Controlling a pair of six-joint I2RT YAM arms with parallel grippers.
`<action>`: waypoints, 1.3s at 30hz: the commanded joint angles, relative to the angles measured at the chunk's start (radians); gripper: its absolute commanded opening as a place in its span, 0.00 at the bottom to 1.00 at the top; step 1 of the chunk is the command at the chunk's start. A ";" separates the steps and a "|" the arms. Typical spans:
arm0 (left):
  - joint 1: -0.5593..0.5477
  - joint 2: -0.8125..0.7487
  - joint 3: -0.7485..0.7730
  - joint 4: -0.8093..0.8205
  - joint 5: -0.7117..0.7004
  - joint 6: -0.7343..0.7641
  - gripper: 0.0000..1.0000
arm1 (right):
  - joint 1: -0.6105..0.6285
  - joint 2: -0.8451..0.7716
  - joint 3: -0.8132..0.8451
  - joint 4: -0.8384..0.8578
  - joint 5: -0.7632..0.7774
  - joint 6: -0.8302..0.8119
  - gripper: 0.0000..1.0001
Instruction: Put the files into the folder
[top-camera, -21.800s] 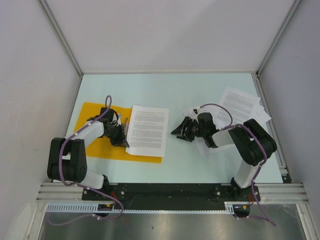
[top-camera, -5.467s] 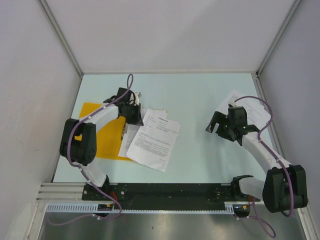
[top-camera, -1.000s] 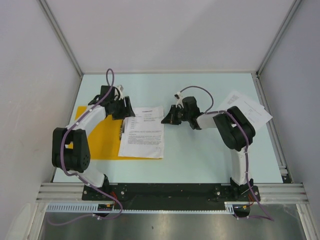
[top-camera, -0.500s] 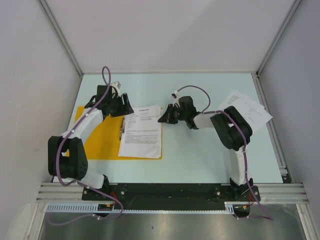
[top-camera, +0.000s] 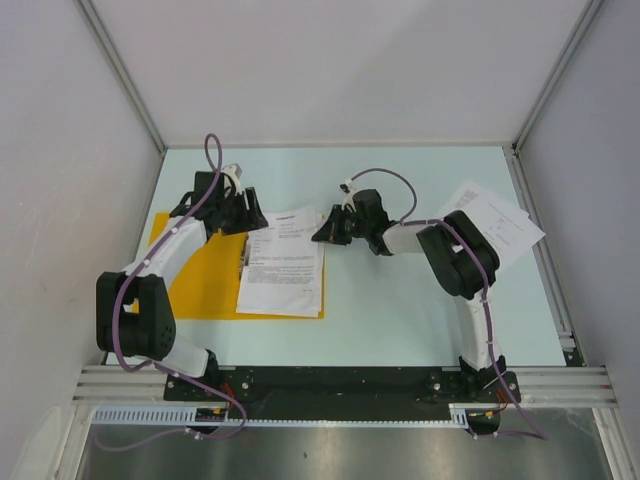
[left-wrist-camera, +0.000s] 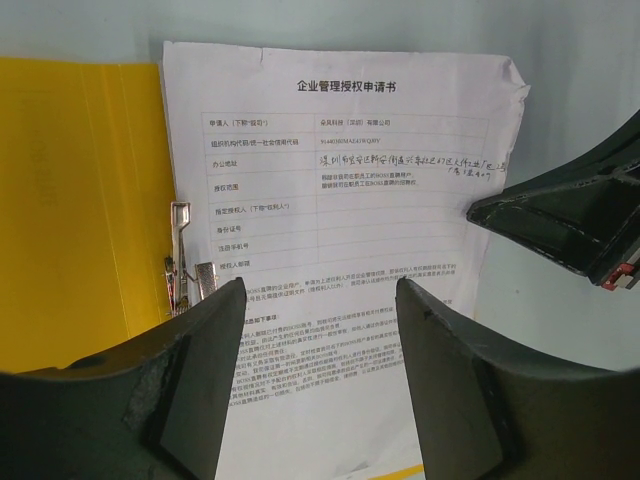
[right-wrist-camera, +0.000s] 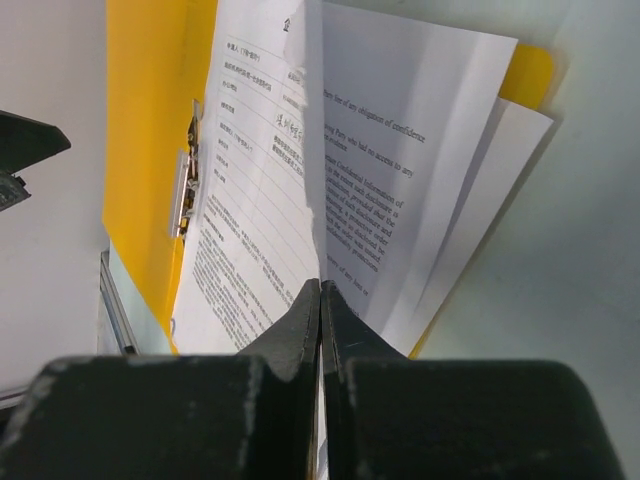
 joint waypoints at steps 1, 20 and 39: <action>0.005 -0.036 -0.001 0.029 0.020 0.006 0.68 | 0.012 0.016 0.050 0.001 -0.019 -0.026 0.00; -0.098 -0.209 -0.010 0.122 0.160 -0.105 0.71 | -0.122 -0.424 0.130 -0.881 0.500 -0.277 1.00; -0.736 0.294 0.252 0.587 0.131 -0.473 0.73 | -1.045 -0.540 -0.153 -0.773 0.547 -0.287 1.00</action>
